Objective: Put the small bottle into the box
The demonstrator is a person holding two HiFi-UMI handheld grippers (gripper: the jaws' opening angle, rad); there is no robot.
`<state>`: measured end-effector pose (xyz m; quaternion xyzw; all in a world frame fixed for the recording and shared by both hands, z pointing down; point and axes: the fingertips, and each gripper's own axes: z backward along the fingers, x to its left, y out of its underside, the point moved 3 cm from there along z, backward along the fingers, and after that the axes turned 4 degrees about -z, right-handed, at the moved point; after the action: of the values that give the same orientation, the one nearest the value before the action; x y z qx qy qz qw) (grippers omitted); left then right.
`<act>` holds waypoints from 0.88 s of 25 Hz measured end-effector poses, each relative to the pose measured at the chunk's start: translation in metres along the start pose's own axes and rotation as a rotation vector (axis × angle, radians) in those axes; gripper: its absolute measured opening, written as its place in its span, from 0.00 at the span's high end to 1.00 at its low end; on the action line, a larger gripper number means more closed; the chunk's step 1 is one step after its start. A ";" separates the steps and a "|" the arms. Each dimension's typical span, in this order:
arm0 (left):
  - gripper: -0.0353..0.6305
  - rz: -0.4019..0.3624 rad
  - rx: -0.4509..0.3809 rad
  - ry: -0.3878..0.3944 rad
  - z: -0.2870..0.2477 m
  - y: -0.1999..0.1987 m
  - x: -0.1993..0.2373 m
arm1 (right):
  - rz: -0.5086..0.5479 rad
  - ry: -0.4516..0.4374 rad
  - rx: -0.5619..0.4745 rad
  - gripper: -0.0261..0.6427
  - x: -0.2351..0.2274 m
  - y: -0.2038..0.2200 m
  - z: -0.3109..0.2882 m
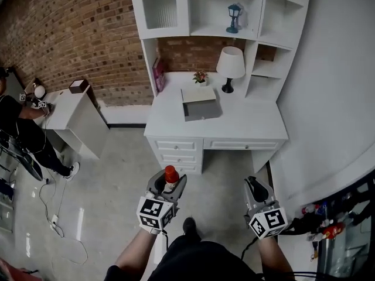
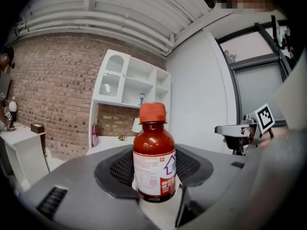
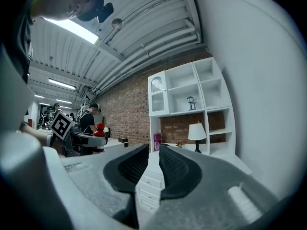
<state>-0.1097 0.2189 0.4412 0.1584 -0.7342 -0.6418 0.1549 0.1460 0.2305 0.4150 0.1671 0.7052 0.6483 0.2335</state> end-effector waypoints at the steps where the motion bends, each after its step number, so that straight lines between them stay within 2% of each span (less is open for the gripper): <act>1: 0.63 0.011 0.001 0.005 -0.013 0.001 0.011 | 0.005 0.007 0.006 0.86 -0.005 -0.003 -0.014; 10: 0.63 0.099 0.067 0.051 -0.107 0.016 0.110 | 0.033 0.055 0.072 0.86 -0.020 -0.011 -0.127; 15: 0.63 0.172 0.104 0.079 -0.147 0.021 0.132 | -0.002 0.082 0.110 0.86 -0.044 -0.005 -0.163; 18: 0.63 0.175 0.134 0.076 -0.177 0.027 0.142 | -0.032 0.084 0.115 0.86 -0.066 -0.001 -0.190; 22: 0.63 0.137 0.171 0.052 -0.216 0.042 0.156 | -0.070 0.046 0.121 0.86 -0.098 0.013 -0.230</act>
<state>-0.1588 -0.0363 0.5145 0.1372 -0.7910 -0.5605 0.2033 0.1009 -0.0131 0.4507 0.1413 0.7536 0.5996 0.2294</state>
